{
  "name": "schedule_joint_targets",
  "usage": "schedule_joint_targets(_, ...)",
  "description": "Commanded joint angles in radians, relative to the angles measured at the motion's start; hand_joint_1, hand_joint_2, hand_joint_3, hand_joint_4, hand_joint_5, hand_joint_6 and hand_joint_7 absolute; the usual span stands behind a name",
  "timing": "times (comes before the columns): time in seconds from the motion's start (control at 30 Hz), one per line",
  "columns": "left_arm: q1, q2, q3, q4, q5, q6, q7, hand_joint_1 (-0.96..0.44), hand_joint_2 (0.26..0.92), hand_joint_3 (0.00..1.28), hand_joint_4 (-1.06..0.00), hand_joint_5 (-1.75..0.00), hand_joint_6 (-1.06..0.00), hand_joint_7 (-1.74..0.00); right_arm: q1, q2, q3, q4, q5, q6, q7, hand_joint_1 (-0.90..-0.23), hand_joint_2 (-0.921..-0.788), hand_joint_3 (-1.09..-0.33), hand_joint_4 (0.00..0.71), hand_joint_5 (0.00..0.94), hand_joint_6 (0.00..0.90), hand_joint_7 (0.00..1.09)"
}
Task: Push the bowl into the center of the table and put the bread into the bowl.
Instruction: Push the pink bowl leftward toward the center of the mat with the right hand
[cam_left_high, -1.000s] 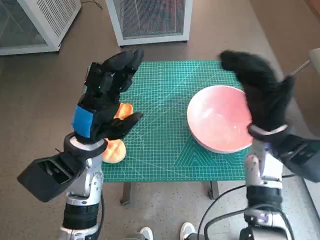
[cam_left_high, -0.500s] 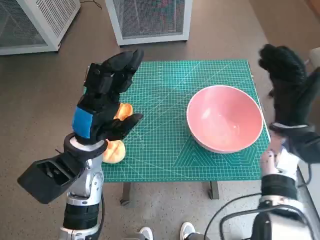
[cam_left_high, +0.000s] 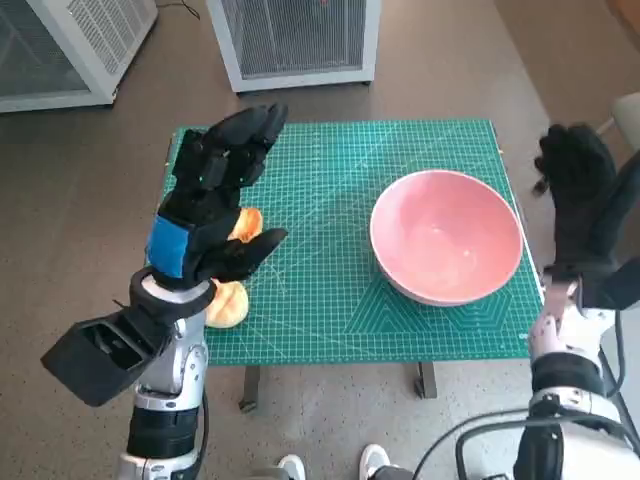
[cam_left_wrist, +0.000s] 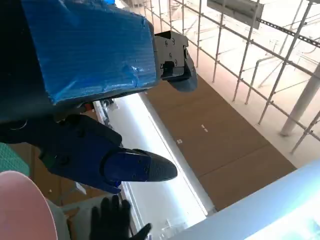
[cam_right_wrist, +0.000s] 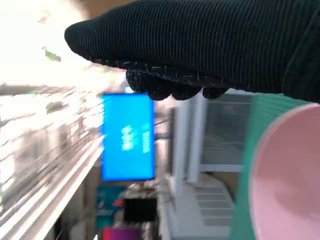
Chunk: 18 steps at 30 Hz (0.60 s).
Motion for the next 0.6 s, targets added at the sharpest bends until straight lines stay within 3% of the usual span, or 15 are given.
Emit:
schedule_joint_targets(0.03, 0.013, 0.007, 0.001, -0.003, 0.000, -0.014, -0.004, -0.56, 0.921, 0.28, -0.27, 0.00, 0.00, -0.69, 0.021, 0.014, -0.016, 0.043, -0.004, 0.062, -0.033, -0.488, -0.921, -0.716, 0.328, 0.007, 0.078, 0.52)
schedule_joint_targets(0.37, 0.023, 0.022, 0.013, 0.002, -0.013, -0.017, -0.018, -0.56, 0.921, 0.29, -0.27, 0.00, 0.00, -0.66, 0.037, 0.043, -0.030, 0.069, -0.013, 0.145, -0.074, -0.465, -0.921, -0.752, 0.327, 0.004, 0.092, 0.49)
schedule_joint_targets(0.6, 0.024, 0.027, 0.016, -0.009, -0.008, -0.006, -0.014, -0.56, 0.921, 0.29, -0.26, 0.00, -0.01, -0.65, 0.034, 0.075, -0.039, 0.075, -0.010, 0.185, -0.086, -0.494, -0.921, -0.744, 0.321, 0.001, 0.103, 0.48)
